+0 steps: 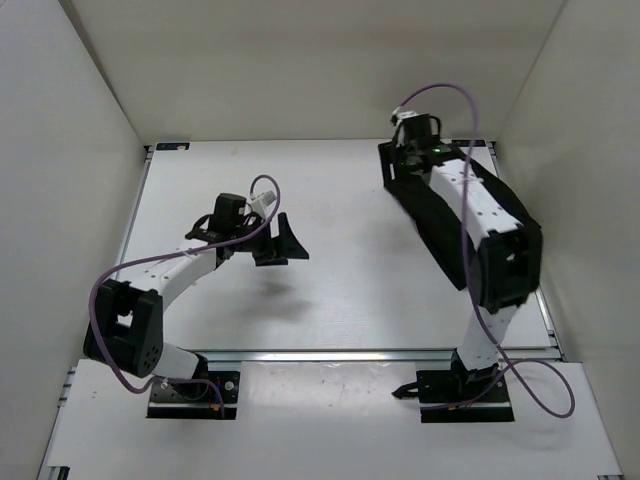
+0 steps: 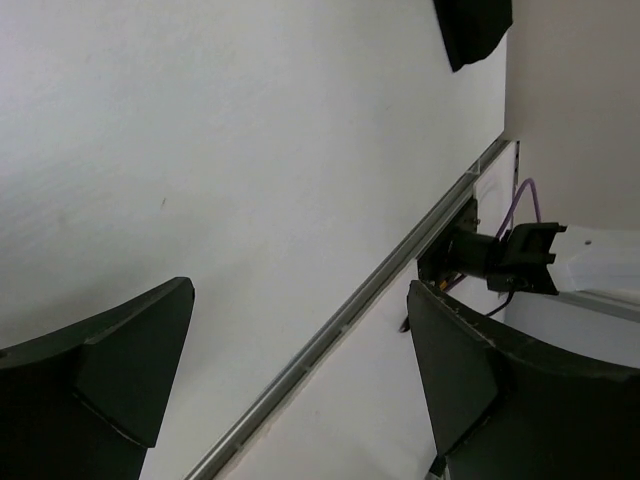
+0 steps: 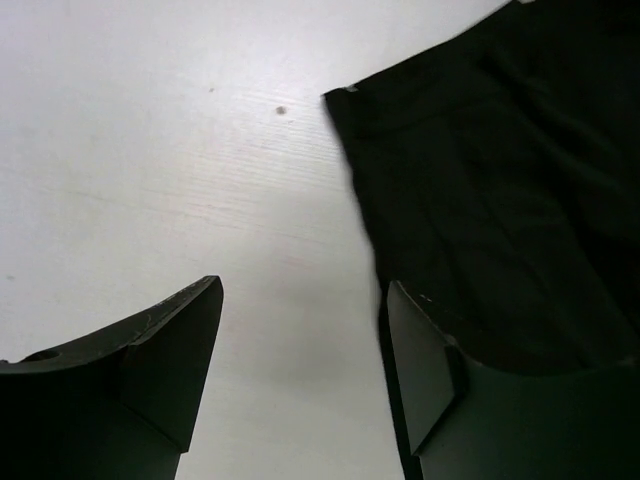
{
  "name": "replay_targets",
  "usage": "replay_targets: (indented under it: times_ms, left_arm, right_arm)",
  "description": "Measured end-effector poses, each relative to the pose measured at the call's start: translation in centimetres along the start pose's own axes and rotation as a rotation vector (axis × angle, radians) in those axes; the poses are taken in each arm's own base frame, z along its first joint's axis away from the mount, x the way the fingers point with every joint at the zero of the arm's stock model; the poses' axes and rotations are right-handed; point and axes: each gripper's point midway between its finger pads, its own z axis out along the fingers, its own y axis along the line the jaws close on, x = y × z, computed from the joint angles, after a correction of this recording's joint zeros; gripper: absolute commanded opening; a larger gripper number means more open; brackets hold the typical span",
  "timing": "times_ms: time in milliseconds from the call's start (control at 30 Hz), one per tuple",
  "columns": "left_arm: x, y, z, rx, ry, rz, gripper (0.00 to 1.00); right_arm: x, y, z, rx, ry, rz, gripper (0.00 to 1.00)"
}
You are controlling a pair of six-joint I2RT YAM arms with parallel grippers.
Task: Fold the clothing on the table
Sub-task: Move the skirt to the center of the board
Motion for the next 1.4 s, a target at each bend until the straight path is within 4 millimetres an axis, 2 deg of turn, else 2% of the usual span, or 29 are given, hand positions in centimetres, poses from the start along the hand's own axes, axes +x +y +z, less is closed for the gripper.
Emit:
replay_targets:
  times_ms: [67, 133, 233, 333, 433, 567, 667, 700, 767, 800, 900, 967, 1033, 1067, 1100, 1133, 1167, 1200, 1233, 1267, 1300, 1333, 1367, 1400]
  left_arm:
    - [1.3, 1.0, -0.5, -0.003, 0.009, -0.036, 0.99]
    - [2.1, 1.3, -1.2, -0.008, 0.002, -0.041, 0.99]
    - [2.1, -0.5, -2.6, 0.012, -0.041, 0.062, 0.99]
    - [1.2, -2.0, -4.2, 0.063, -0.108, 0.142, 0.98]
    - [1.6, -1.5, -4.6, 0.091, -0.132, 0.146, 0.99]
    - [4.8, -0.2, -3.6, 0.101, -0.059, 0.080, 0.98]
    - [6.2, 0.3, -3.3, 0.111, -0.028, 0.038, 0.99]
    - [6.3, 0.2, -3.3, 0.117, -0.027, 0.029, 0.98]
    - [6.1, -0.3, -3.4, 0.148, -0.037, 0.021, 0.99]
    - [5.9, -0.6, -3.4, 0.163, -0.047, 0.024, 0.99]
    - [5.7, -1.3, -3.8, 0.202, -0.077, 0.014, 0.99]
    - [5.7, -1.6, -4.1, 0.223, -0.099, 0.003, 0.98]
    - [5.6, -1.7, -4.3, 0.237, -0.116, -0.016, 0.97]
    - [5.3, -1.7, -4.5, 0.241, -0.126, -0.024, 0.91]
    - [5.0, -1.8, -4.7, 0.246, -0.137, -0.035, 0.76]
    - [4.7, -1.9, -4.8, 0.252, -0.148, -0.041, 0.53]
    - [4.3, -2.0, -5.0, 0.260, -0.160, -0.043, 0.33]
    - [3.9, -2.1, -5.2, 0.270, -0.171, -0.048, 0.12]
    - [3.6, -2.2, -5.4, 0.279, -0.181, -0.045, 0.00]
    - [3.2, -2.4, -5.6, 0.291, -0.191, -0.058, 0.00]
    - [2.7, -2.5, -5.8, 0.299, -0.202, -0.063, 0.09]
    - [2.4, -2.3, -5.9, 0.299, -0.208, -0.066, 0.21]
    - [2.1, -2.2, -6.0, 0.293, -0.213, -0.066, 0.49]
    - [1.7, -1.9, -6.1, 0.274, -0.215, -0.069, 0.52]
  right_arm:
    - [1.6, 1.6, 3.5, -0.017, 0.067, -0.042, 0.62]
    - [2.9, 2.2, 6.9, -0.016, 0.123, -0.059, 0.63]
    - [3.8, 1.6, 11.6, 0.016, 0.172, -0.059, 0.61]
    - [3.5, 0.5, 14.1, 0.054, 0.178, -0.059, 0.61]
    - [3.1, -0.4, 15.9, 0.070, 0.167, -0.054, 0.59]
    - [3.9, -1.5, 17.7, 0.062, 0.183, -0.027, 0.55]
    - [5.4, -1.9, 18.6, 0.057, 0.219, -0.018, 0.53]
    - [5.8, -2.0, 18.8, 0.057, 0.229, -0.017, 0.43]
    - [6.6, -1.7, 19.3, 0.047, 0.247, -0.030, 0.04]
    - [6.8, -1.5, 19.5, 0.045, 0.252, -0.033, 0.01]
    - [6.1, 0.4, 19.3, -0.018, 0.238, -0.032, 0.00]
    - [6.5, 2.4, 19.0, -0.083, 0.255, -0.044, 0.00]
    - [7.0, 5.3, 18.3, -0.148, 0.272, -0.079, 0.00]
    - [7.4, 7.6, 17.4, -0.193, 0.279, -0.107, 0.00]
    - [8.3, 9.6, 16.3, -0.231, 0.295, -0.135, 0.00]
    - [10.2, 13.0, 13.9, -0.292, 0.325, -0.178, 0.00]
    - [11.0, 14.1, 12.9, -0.316, 0.335, -0.191, 0.00]
    - [12.9, 16.3, 10.3, -0.362, 0.349, -0.211, 0.00]
    - [14.9, 17.9, 7.7, -0.403, 0.378, -0.231, 0.00]
    - [17.1, 19.4, 4.2, -0.454, 0.392, -0.243, 0.00]
    - [18.7, 19.8, 1.6, -0.484, 0.409, -0.246, 0.00]
    - [20.0, 19.5, -1.4, -0.510, 0.416, -0.236, 0.00]
    - [20.5, 18.8, -3.5, -0.522, 0.400, -0.207, 0.00]
    - [20.6, 17.3, -5.3, -0.518, 0.372, -0.157, 0.00]
